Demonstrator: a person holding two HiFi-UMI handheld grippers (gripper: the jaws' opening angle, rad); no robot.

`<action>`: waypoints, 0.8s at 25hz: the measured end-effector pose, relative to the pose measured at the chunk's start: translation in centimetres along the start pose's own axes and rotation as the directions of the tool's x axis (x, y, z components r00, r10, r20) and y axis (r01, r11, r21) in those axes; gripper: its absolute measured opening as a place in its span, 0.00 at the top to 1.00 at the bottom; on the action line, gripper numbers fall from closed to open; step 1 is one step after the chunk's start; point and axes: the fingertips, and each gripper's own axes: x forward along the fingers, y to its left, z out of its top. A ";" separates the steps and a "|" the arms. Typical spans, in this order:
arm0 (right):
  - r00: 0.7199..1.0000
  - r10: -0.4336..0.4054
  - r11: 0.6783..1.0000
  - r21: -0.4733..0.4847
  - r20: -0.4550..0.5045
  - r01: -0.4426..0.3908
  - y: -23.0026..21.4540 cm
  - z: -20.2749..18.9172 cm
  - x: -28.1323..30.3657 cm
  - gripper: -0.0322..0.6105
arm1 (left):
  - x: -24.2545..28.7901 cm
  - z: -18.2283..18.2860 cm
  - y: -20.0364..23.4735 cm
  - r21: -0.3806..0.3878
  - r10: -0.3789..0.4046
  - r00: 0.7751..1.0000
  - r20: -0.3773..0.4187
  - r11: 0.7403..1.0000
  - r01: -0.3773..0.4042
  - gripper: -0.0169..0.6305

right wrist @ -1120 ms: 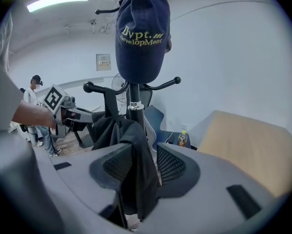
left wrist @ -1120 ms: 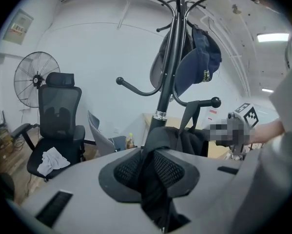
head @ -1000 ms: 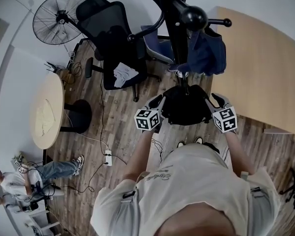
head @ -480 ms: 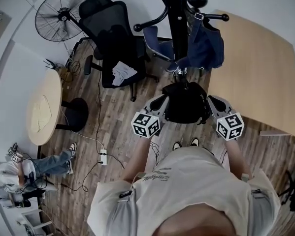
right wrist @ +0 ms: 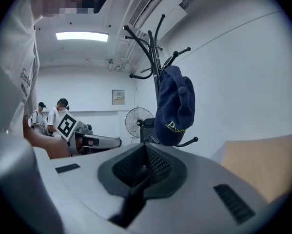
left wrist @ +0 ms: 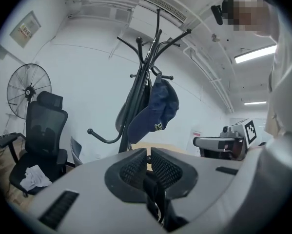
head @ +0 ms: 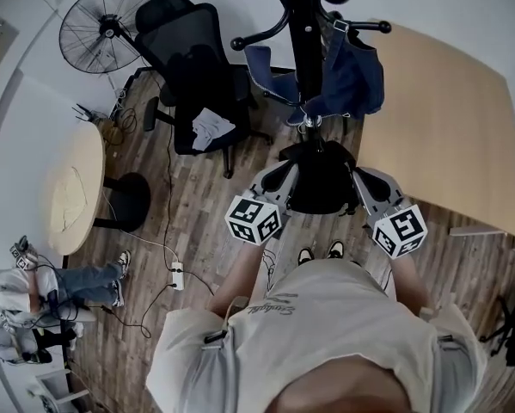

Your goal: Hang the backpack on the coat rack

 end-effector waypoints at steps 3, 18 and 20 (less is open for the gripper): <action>1.000 -0.025 0.999 -0.019 0.006 0.025 0.2 0.3 -0.7 0.96 | -0.7 0.7 -0.6 0.047 0.008 1.000 0.001 0.999 -0.008 0.92; 0.997 -0.070 0.997 0.027 0.039 0.069 -1.1 0.8 -1.2 0.96 | -1.5 1.2 -1.5 0.156 0.015 1.000 0.013 0.988 -0.017 0.92; 0.997 -0.071 0.997 -0.006 0.028 0.072 -0.8 0.5 -1.1 0.96 | -1.6 1.0 -1.5 0.152 0.014 1.000 0.008 0.988 -0.015 0.92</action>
